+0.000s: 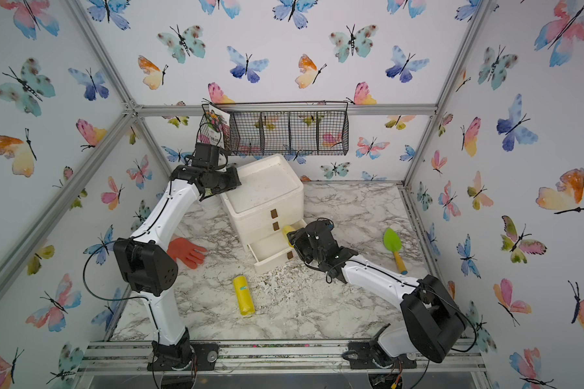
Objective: Sort the rolls of trash bags by color and place them into the drawer
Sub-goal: Place the roll of trash bags in the drawer, then pick up the roll of trash bags from the center of the board.
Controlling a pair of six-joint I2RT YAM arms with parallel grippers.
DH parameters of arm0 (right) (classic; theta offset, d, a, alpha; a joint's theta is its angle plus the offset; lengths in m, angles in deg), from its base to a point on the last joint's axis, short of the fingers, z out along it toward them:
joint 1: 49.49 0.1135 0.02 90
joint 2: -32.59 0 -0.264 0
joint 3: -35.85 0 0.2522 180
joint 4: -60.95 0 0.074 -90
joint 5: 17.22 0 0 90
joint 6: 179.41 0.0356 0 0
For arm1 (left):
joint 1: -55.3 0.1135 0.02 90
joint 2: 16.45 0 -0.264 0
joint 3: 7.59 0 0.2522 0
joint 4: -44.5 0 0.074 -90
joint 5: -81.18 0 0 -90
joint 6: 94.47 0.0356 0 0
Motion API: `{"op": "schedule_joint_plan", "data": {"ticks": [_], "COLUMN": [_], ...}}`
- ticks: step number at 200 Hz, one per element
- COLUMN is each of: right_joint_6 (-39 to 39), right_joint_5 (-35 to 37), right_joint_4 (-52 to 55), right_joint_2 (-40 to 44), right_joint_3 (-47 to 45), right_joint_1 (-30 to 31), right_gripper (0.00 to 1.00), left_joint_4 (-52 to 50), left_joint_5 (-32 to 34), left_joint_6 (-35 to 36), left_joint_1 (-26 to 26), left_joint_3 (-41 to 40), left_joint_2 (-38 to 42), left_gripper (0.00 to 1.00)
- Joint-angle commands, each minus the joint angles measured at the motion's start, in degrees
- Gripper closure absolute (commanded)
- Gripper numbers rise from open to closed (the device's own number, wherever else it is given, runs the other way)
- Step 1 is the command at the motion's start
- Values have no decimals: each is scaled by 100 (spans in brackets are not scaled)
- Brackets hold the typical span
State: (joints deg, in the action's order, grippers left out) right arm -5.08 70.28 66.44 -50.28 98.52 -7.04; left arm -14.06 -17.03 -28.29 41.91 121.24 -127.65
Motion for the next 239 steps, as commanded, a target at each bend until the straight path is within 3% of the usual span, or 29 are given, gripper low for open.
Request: {"op": "schedule_joint_plan", "data": {"ticks": [1, 59, 102, 139, 161, 181, 202, 239], "right_joint_6": [453, 654, 306, -1292, -2889, -3882, -4100, -3916], "right_joint_5": [149, 127, 350, 122, 311, 515, 1088, 1264], "right_joint_4": [-495, -790, -702, 76, 1110, 2049, 2652, 2505], "right_joint_2": [-279, -812, -706, -622, -908, -1348, -1648, -1823], "right_joint_3": [220, 352, 424, 857, 1520, 2143, 2380, 2050], "right_joint_1": [93, 246, 246, 426, 962, 1601, 2241, 2826], "right_gripper": [46, 46, 44, 38, 37, 35, 32, 31], "left_joint_4": [-1287, -1202, -1139, -1074, -1062, -1060, -1084, -1112], "left_joint_5": [-56, -142, -169, -199, -223, -273, -258, -239], "left_joint_6": [71, 103, 134, 150, 141, 132, 138, 93], "left_joint_1": [48, 104, 143, 191, 200, 204, 205, 206], "left_joint_3": [-344, -445, -619, -748, -748, -738, -740, -758], "left_joint_2": [-403, -420, -379, -355, -356, -357, -355, -356], "left_gripper": [100, 100, 100, 100, 100, 100, 100, 100]}}
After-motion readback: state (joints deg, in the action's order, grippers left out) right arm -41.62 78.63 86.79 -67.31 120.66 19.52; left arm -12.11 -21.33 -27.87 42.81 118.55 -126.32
